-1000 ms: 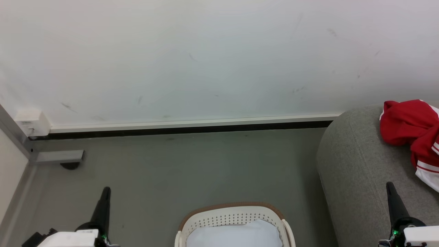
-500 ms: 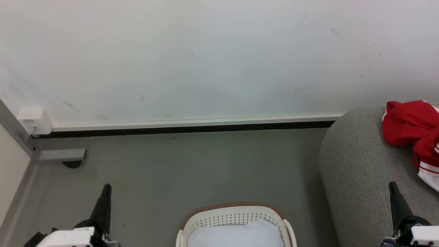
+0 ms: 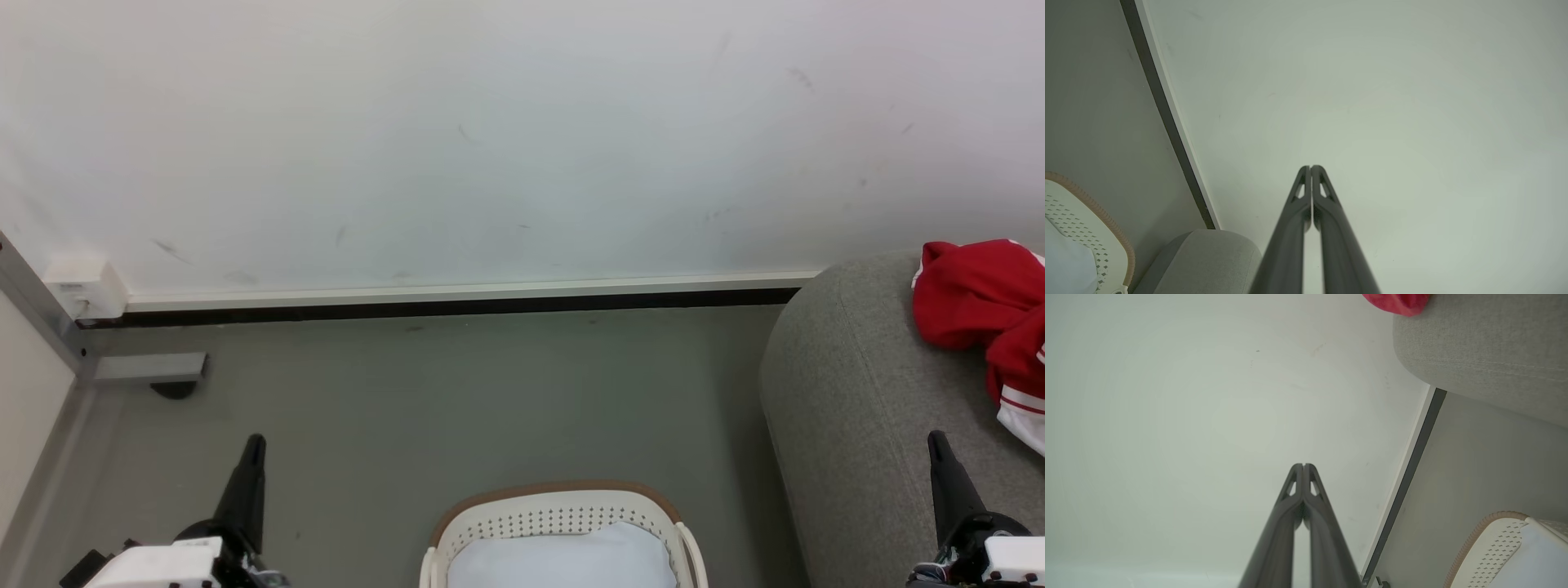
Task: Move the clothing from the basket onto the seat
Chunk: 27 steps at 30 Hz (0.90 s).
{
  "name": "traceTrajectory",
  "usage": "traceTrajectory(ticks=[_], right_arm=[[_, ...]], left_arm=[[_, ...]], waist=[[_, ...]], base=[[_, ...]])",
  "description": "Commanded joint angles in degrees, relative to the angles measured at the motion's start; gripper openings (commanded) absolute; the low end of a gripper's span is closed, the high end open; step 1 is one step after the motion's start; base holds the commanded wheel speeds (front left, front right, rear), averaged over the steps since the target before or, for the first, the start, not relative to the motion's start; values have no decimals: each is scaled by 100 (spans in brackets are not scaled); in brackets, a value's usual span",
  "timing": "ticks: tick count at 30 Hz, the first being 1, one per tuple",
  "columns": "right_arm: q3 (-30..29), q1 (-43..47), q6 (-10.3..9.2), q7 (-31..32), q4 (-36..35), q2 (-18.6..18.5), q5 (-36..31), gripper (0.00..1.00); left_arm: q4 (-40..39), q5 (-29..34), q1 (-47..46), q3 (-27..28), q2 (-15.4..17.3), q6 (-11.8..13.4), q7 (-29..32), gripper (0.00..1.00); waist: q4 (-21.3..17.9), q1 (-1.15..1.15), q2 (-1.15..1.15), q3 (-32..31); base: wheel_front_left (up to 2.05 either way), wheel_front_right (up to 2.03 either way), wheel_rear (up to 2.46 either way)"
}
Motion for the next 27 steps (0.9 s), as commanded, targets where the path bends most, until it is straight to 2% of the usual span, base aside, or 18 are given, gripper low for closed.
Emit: traceTrajectory(ticks=[1, 27], right_arm=[[-23, -62, -12, 15, 10, -33, -4, 0], [-61, -63, -12, 45, 12, 1, -53, 0]], left_arm=[[4, -68, -42, 8, 12, 4, 30, 0], [2, -67, -42, 10, 12, 4, 30, 0]], waist=[[-1, 0, 0, 0], [-1, 0, 0, 0]], base=[[0, 0, 0], [0, 0, 0]])
